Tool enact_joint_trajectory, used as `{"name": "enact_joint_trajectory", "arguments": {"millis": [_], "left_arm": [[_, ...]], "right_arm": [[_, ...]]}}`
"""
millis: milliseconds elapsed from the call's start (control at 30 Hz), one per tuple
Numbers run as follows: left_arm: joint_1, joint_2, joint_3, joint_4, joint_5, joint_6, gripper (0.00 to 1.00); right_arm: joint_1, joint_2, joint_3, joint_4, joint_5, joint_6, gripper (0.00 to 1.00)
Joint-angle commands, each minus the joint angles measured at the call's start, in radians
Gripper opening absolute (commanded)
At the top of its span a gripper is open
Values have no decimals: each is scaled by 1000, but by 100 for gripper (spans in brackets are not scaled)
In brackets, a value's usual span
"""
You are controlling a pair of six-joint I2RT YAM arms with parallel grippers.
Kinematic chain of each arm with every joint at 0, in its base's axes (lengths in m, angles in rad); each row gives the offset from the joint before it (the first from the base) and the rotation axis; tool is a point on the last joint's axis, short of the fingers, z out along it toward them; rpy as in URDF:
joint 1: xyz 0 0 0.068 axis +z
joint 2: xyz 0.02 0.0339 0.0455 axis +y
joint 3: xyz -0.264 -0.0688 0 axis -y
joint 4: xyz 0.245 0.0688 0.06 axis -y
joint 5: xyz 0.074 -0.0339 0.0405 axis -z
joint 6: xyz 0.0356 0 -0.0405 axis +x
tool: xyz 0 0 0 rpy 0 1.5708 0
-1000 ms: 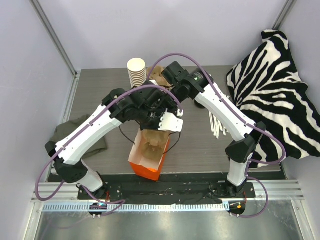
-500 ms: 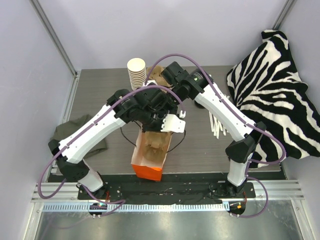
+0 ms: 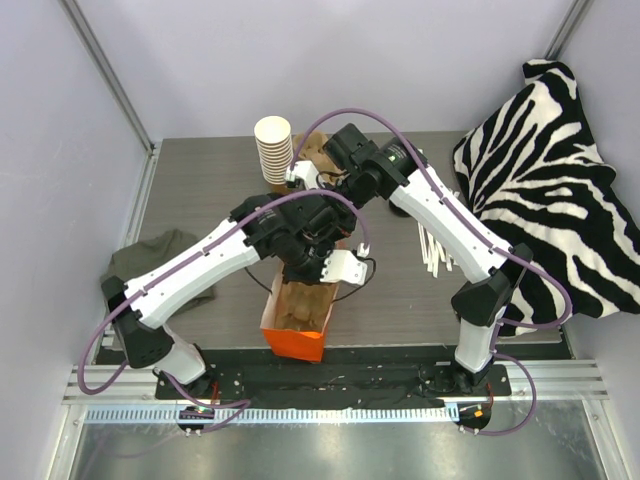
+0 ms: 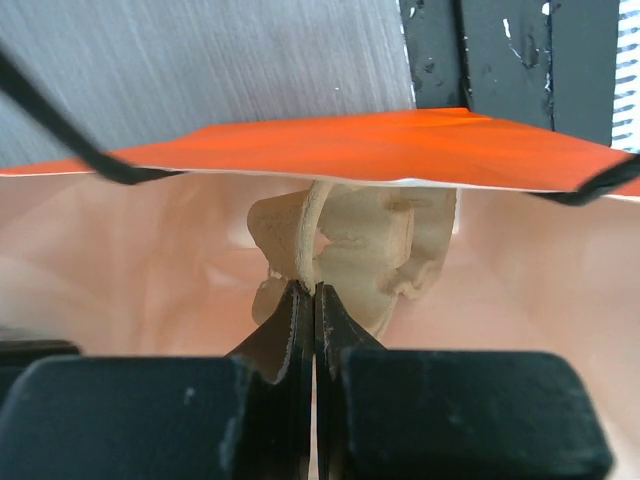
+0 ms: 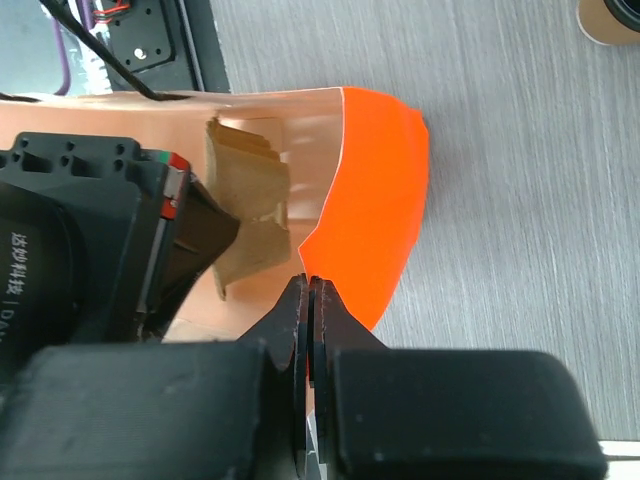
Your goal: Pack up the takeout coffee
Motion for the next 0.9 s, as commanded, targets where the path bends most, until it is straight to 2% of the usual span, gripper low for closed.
{"name": "enact_joint_trajectory", "arguments": {"millis": [0,133,233,267,367,467,633,867], "left_arm": [[4,-15,-59,-55,35,1,0],[10,-3,-96,-20,24,3,1],[23,-6,-106,8,3,4,18],[26,-8,-105,12,-5,4,30],[29,-25,-87,31,-23,6,48],[29,-46,-64,51,-45,0,58],[29,-78,2,89,-75,-20,69],[27,-143,64,98,-49,-36,72]], "right_arm": [[11,-63,24,-11,-37,1,1],[11,-67,20,-11,-40,-1,1],[11,-70,18,-12,-38,-2,1],[11,-70,17,-14,-41,-2,1],[11,-70,15,-12,-41,-2,1],[12,-69,18,-12,-43,-1,1],[22,-72,20,-11,-37,-2,1],[32,-84,21,-2,-3,5,1]]}}
